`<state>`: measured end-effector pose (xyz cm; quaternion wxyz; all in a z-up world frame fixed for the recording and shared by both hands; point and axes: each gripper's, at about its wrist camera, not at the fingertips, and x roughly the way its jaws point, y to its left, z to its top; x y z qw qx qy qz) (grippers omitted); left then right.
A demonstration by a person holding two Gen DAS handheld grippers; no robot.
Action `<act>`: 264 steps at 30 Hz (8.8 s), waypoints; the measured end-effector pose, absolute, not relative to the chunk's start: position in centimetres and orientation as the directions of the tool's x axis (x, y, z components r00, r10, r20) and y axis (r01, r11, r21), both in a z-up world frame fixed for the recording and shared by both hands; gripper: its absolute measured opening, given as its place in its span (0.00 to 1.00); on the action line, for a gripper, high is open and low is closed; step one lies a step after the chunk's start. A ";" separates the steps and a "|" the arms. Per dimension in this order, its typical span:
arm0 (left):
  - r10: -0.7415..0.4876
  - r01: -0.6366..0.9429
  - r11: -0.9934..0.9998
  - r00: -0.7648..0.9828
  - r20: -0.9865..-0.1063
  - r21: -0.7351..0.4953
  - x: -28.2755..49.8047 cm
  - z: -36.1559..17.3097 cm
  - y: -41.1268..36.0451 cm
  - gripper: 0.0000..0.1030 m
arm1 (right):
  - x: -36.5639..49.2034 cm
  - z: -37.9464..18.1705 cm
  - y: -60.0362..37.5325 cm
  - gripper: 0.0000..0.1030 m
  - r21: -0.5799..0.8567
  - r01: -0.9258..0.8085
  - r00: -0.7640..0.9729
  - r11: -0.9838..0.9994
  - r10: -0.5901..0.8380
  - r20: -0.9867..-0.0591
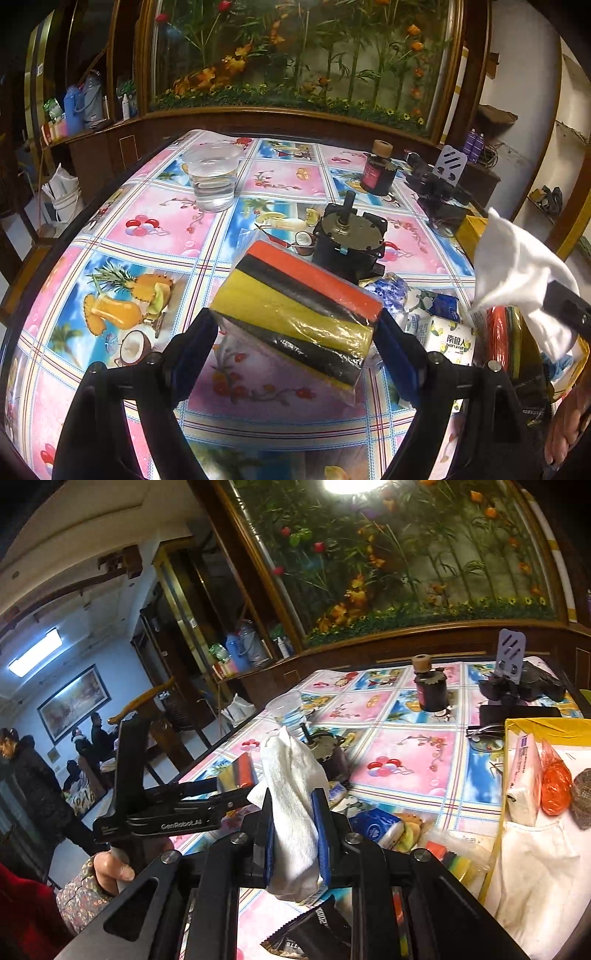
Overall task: Organize soft objects
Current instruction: 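Grasp and lift the red-black-yellow striped sponge with the left tool while the right tool holds the tissue, then carry the white tissue into the box and open the right tool while the left tool carries the sponge, then lower the striped sponge into the box and open the left tool, then grasp the lemon-print tissue pack with the left tool while the right tool grasps the black snack bag, then carry the tissue pack and black snack bag over the box with both tools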
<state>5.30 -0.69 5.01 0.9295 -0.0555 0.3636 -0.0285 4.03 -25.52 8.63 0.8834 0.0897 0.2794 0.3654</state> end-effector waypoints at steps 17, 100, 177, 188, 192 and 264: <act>-0.088 0.025 0.994 0.744 -0.663 -0.104 5.0 5.1 -0.9 0.82 | 4.5 8.7 -27.7 0.19 0.392 -0.520 0.635 0.759 0.650 -0.418; -0.508 0.553 0.812 0.513 -0.692 -0.187 2.9 5.0 -28.2 0.82 | 3.9 9.1 -49.3 0.20 0.492 0.343 0.848 0.800 -0.039 -0.528; -0.194 0.274 0.961 0.538 -0.820 -0.048 6.0 0.7 -10.7 0.54 | -4.3 6.0 -28.4 0.74 0.205 -0.412 0.659 0.888 0.446 -0.606; -0.230 0.261 0.961 0.567 -0.791 -0.092 5.0 2.2 -9.0 0.50 | -7.0 2.9 -22.1 0.74 0.165 -0.575 0.429 0.802 0.466 -0.774; -0.237 0.265 0.960 0.582 -0.778 -0.094 4.7 2.7 -8.9 0.50 | -8.0 3.5 -21.5 0.74 0.086 -0.600 0.464 0.796 0.434 -0.772; -0.249 0.251 0.964 0.724 -0.643 -0.091 3.3 5.3 -10.2 0.50 | 2.8 9.2 -27.2 0.28 0.324 -0.172 0.875 0.930 0.296 -0.384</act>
